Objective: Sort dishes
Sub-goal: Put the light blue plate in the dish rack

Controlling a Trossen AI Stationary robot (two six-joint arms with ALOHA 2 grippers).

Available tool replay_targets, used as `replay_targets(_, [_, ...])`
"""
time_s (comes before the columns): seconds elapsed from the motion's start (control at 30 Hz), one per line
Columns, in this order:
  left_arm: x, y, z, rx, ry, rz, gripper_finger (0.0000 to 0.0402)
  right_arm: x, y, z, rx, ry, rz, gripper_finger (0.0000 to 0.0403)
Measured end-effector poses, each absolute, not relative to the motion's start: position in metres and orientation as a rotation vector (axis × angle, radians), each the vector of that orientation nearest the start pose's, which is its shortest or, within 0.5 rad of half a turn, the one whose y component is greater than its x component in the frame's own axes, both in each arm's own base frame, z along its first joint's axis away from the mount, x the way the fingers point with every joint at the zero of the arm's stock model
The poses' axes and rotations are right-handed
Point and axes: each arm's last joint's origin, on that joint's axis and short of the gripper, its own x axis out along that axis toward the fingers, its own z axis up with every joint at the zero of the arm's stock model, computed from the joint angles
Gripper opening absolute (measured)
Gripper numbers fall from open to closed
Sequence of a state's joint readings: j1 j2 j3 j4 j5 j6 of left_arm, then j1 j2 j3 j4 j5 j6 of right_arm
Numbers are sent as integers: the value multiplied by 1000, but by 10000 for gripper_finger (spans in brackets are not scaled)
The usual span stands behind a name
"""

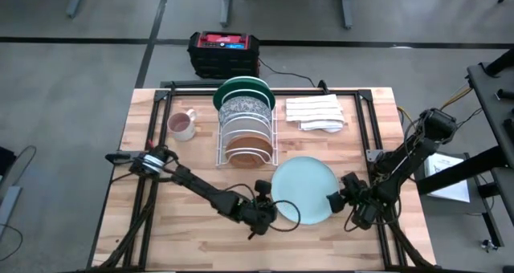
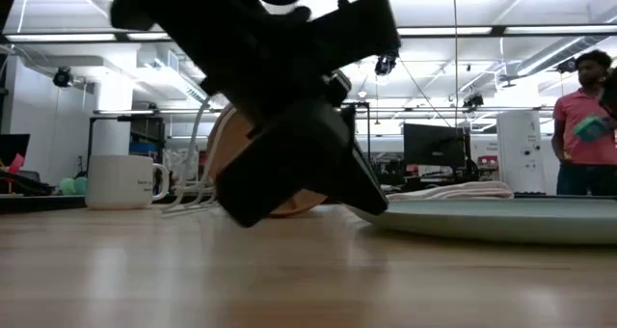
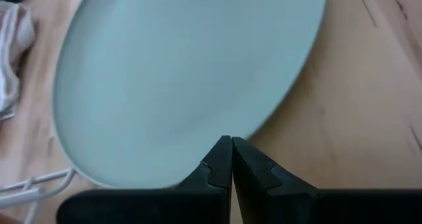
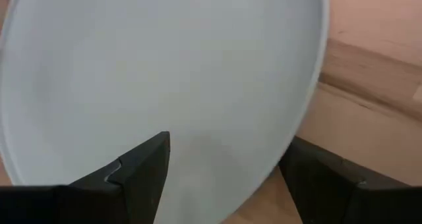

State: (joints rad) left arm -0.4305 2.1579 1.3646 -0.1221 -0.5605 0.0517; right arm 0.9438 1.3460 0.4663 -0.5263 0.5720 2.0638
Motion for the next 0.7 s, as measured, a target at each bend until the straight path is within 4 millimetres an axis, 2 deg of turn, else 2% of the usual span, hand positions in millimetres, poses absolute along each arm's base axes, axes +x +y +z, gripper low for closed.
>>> replay_targets(0.27, [412,-153,114,415,816,68,0,120,135,112,976,659,-633,254])
replay_targets(0.4, [413,-149,112,404,825,60,0,122,136,112,952,623,-602,228])
replay_targets(0.5, [414,-149,114,405,817,57,0,122,135,112,915,614,-597,180])
replay_targets(0.7, [414,-153,118,405,787,47,0,124,135,115,922,548,-588,27])
